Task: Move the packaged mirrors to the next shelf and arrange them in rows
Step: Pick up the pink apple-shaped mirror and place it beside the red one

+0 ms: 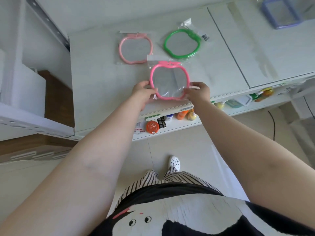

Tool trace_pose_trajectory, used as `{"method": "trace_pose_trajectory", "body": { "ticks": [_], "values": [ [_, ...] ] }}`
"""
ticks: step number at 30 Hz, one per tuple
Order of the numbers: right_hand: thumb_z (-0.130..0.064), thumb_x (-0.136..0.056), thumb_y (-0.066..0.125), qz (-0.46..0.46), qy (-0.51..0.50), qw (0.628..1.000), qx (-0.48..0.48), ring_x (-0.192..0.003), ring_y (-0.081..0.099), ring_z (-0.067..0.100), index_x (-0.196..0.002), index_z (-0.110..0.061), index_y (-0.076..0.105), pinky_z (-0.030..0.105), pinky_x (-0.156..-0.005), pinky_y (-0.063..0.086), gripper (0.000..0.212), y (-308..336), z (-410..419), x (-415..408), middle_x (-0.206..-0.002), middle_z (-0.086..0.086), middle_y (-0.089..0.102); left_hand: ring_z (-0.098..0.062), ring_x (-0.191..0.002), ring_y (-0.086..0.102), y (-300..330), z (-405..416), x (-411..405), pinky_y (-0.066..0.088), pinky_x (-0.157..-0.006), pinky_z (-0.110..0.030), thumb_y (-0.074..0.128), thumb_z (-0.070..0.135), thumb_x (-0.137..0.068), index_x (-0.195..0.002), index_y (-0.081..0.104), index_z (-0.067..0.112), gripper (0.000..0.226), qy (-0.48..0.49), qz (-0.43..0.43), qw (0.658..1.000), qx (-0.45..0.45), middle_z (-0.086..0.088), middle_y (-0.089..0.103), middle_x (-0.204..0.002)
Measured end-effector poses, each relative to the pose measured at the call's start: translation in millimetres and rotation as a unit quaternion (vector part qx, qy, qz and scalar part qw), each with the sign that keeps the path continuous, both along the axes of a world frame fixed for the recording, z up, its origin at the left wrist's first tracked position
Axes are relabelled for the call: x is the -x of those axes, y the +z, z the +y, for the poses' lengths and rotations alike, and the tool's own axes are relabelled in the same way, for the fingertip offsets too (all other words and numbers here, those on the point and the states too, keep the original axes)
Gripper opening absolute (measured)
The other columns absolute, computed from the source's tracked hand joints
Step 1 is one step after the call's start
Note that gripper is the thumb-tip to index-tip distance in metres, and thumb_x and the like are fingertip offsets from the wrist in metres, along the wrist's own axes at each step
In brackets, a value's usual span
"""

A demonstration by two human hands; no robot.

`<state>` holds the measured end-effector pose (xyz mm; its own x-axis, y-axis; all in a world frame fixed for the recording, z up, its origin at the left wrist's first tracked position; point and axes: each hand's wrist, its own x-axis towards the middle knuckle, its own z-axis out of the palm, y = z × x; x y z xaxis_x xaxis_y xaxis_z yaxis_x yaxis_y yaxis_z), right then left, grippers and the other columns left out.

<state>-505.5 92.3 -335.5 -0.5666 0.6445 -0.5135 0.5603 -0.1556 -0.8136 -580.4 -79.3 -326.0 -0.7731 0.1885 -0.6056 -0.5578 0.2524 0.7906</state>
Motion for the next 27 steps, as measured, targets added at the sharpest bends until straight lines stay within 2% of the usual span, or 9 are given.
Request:
{"method": "trace_pose_trajectory", "body": {
  "ticks": [6, 11, 13, 15, 17, 20, 22, 25, 27],
  "values": [
    [-0.006, -0.073, 0.074, 0.033, -0.073, 0.997, 0.021, -0.058, 0.058, 0.017, -0.107, -0.011, 0.061, 0.03, -0.059, 0.05, 0.036, 15, -8, -49, -0.089, 0.012, 0.069, -0.017, -0.079, 0.063, 15, -1, -26, 0.054, -0.075, -0.028, 0.064, -0.002, -0.084, -0.127, 0.053, 0.009, 0.046, -0.071, 0.033, 0.996, -0.031, -0.006, 0.063, -0.103],
    [-0.006, -0.075, 0.073, 0.029, -0.126, 0.992, -0.01, -0.07, 0.061, 0.02, -0.11, -0.007, 0.064, 0.038, -0.079, 0.056, 0.036, 18, -24, -100, -0.091, 0.007, 0.067, -0.019, -0.079, 0.063, 19, -1, -59, 0.056, -0.068, -0.026, 0.063, -0.005, -0.084, -0.124, 0.053, 0.008, 0.044, -0.12, 0.028, 0.991, -0.057, -0.006, 0.063, -0.102],
    [-0.006, -0.075, 0.073, 0.03, -0.151, 0.988, -0.009, -0.072, 0.061, 0.022, -0.099, -0.011, 0.065, 0.04, -0.082, 0.056, 0.025, 18, -27, -120, -0.09, 0.008, 0.066, -0.022, -0.085, 0.064, 18, 1, -71, 0.056, -0.062, -0.024, 0.063, -0.004, -0.084, -0.123, 0.053, 0.009, 0.042, -0.141, 0.022, 0.988, -0.057, -0.007, 0.063, -0.105],
    [-0.005, -0.076, 0.073, 0.035, -0.176, 0.984, -0.004, -0.07, 0.062, 0.02, -0.1, -0.01, 0.064, 0.038, -0.082, 0.057, 0.026, 19, -26, -139, -0.088, 0.008, 0.066, -0.026, -0.092, 0.065, 14, 7, -83, 0.057, -0.065, -0.027, 0.063, -0.004, -0.084, -0.122, 0.054, 0.009, 0.041, -0.158, 0.019, 0.985, -0.06, -0.01, 0.063, -0.109],
    [-0.004, -0.077, 0.073, 0.04, -0.194, 0.98, -0.002, -0.065, 0.061, 0.017, -0.108, -0.005, 0.063, 0.034, -0.079, 0.057, 0.033, 20, -21, -158, -0.089, 0.009, 0.066, -0.024, -0.085, 0.068, 13, 17, -95, 0.057, -0.064, -0.028, 0.062, -0.004, -0.085, -0.122, 0.054, 0.008, 0.04, -0.178, 0.012, 0.982, -0.062, -0.01, 0.064, -0.109],
    [-0.002, -0.078, 0.072, 0.042, -0.215, 0.976, -0.003, -0.068, 0.062, 0.018, -0.106, -0.006, 0.063, 0.034, -0.079, 0.058, 0.031, 23, -6, -184, -0.092, 0.009, 0.067, -0.012, -0.054, 0.069, 15, 38, -117, 0.056, -0.058, -0.026, 0.061, -0.004, -0.085, -0.12, 0.053, 0.01, 0.038, -0.203, -0.006, 0.976, -0.072, -0.003, 0.064, -0.098],
    [-0.001, -0.078, 0.072, 0.048, -0.228, 0.973, -0.001, -0.066, 0.06, 0.018, -0.104, -0.007, 0.063, 0.035, -0.079, 0.058, 0.028, 22, 10, -200, -0.087, 0.007, 0.066, -0.016, -0.061, 0.067, 14, 56, -130, 0.057, -0.057, -0.027, 0.062, -0.005, -0.085, -0.115, 0.055, 0.011, 0.035, -0.211, -0.004, 0.975, -0.073, -0.002, 0.064, -0.094],
    [-0.002, -0.078, 0.072, 0.049, -0.246, 0.968, 0.001, -0.06, 0.057, 0.016, -0.103, -0.008, 0.062, 0.032, -0.075, 0.057, 0.028, 18, 38, -226, -0.088, 0.008, 0.065, -0.03, -0.08, 0.064, 8, 90, -149, 0.058, -0.073, -0.043, 0.064, -0.003, -0.081, -0.103, 0.059, 0.017, 0.03, -0.225, -0.007, 0.972, -0.067, -0.006, 0.067, -0.096],
    [-0.003, -0.077, 0.072, 0.047, -0.258, 0.965, 0.006, -0.057, 0.055, 0.015, -0.095, -0.012, 0.061, 0.031, -0.072, 0.055, 0.023, 15, 61, -245, -0.09, 0.009, 0.065, -0.028, -0.082, 0.064, 4, 117, -165, 0.057, -0.081, -0.048, 0.066, -0.001, -0.081, -0.105, 0.06, 0.017, 0.031, -0.237, -0.004, 0.97, -0.058, -0.003, 0.066, -0.091]
  ]
}}
